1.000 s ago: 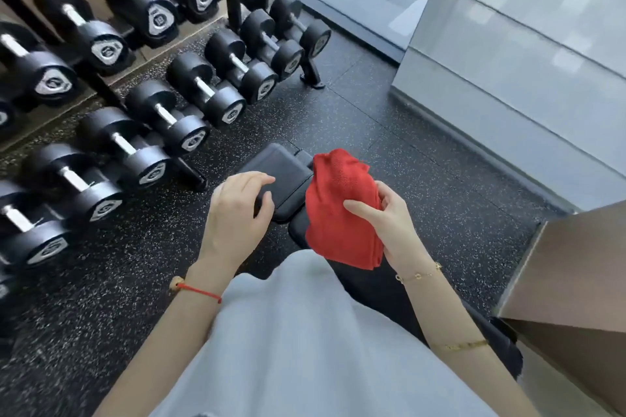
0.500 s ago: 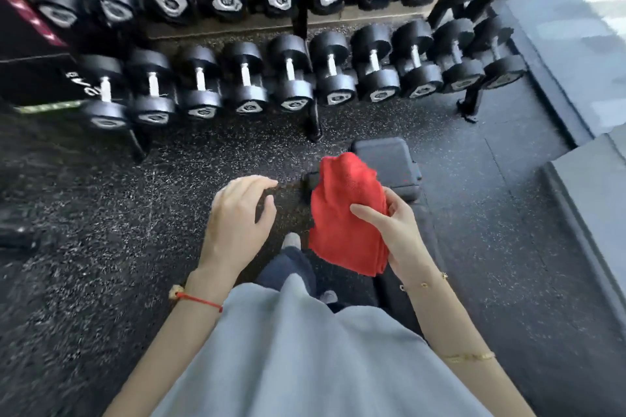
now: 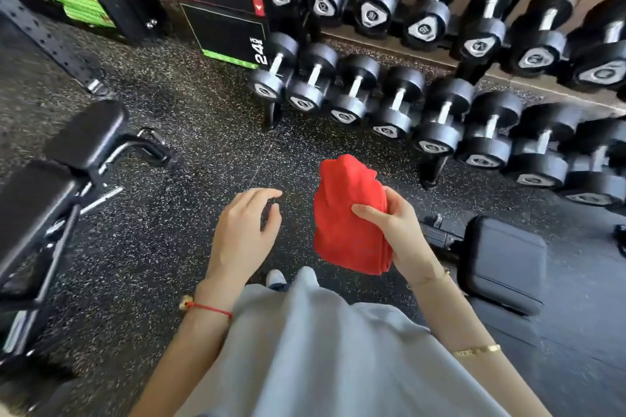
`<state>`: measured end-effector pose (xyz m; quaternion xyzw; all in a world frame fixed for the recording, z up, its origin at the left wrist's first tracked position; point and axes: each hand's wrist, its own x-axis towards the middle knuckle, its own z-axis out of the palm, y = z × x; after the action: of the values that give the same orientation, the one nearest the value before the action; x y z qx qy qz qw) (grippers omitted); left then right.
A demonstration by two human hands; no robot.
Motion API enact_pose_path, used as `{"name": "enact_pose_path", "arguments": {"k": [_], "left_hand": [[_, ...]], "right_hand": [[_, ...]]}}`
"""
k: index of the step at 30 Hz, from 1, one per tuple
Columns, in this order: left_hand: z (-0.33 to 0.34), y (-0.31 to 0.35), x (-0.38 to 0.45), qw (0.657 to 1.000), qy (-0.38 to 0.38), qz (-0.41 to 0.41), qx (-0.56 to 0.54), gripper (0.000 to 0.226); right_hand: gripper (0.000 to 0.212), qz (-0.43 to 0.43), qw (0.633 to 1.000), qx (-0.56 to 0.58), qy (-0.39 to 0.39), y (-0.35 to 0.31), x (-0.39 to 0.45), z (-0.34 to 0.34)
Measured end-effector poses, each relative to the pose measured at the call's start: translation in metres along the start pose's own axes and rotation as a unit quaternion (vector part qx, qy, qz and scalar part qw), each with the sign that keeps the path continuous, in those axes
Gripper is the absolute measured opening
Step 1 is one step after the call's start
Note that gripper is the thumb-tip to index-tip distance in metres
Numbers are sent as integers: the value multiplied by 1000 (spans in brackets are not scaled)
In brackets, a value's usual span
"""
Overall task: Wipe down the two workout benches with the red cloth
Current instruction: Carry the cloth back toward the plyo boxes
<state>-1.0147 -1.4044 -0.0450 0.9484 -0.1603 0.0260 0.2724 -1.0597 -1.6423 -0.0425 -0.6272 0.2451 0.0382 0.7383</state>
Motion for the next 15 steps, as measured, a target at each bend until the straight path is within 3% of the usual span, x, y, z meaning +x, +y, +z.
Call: {"name": "enact_pose_path", "arguments": {"k": [8,15], "left_hand": [[-71,-125,68,997,52,-55,29,23],[-99,-190,133,992,52,-109,26,25]], "right_hand": [[30,2,996,-3,-84,-21,104,157],[32,19,993,-27,-112,-47,176,229]]}}
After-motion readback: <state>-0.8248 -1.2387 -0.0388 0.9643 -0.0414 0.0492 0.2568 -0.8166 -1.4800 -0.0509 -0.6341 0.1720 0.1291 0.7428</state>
